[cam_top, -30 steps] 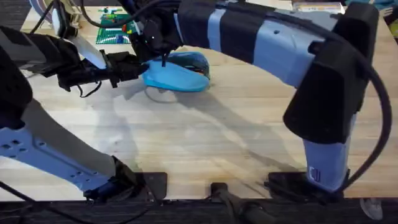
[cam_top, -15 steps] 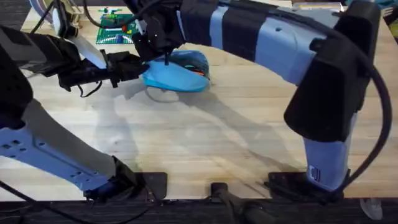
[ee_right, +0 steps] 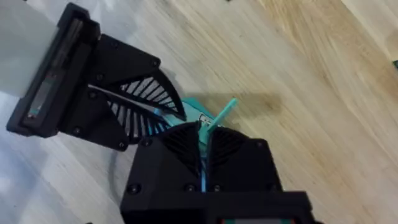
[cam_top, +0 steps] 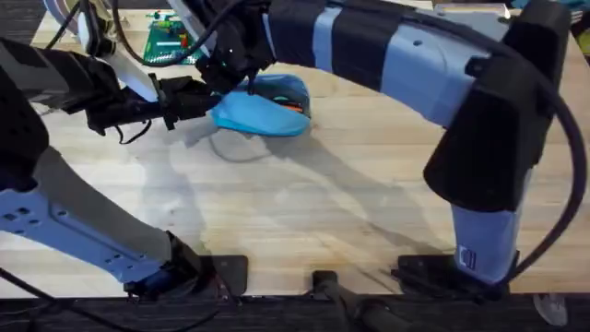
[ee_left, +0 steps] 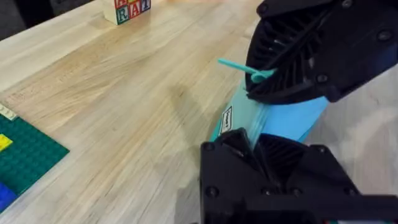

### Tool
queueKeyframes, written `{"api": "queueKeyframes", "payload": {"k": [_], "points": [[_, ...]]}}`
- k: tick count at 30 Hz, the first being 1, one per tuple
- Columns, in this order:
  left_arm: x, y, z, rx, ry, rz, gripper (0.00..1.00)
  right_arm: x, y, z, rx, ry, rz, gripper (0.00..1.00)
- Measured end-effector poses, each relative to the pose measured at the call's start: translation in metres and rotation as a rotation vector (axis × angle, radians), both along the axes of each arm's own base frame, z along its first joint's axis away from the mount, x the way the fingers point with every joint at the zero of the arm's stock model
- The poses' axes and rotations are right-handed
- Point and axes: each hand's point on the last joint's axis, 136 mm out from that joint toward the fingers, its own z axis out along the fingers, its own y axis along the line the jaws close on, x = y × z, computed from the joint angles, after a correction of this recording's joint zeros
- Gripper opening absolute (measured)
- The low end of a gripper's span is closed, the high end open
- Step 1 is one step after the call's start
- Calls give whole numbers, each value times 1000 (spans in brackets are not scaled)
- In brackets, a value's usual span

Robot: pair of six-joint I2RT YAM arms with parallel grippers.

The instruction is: Unzip the bag, pick up the pens from the table one at a time and place them inside, then zip the bag closed.

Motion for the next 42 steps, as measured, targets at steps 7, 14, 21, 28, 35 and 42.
{"api": "queueKeyframes", "payload": {"k": [7,14,21,28,35,42], "points": [[0,0,1,-3,-2,0,44,-7,-2,5,-45,-26,74,31],[-1,-1,1,-7,8,-1,44,-26,-9,0,-114,17,201,31],[-1,-2,0,-4,7,-3,42,-26,-17,-1,-136,34,247,30],[-1,-3,0,-3,7,-8,42,-24,-30,-4,-146,75,243,31],[0,-3,0,-1,3,-8,42,-3,-52,-4,-129,101,196,30],[0,-3,0,0,0,-9,42,6,-68,-6,-125,126,167,30]]}}
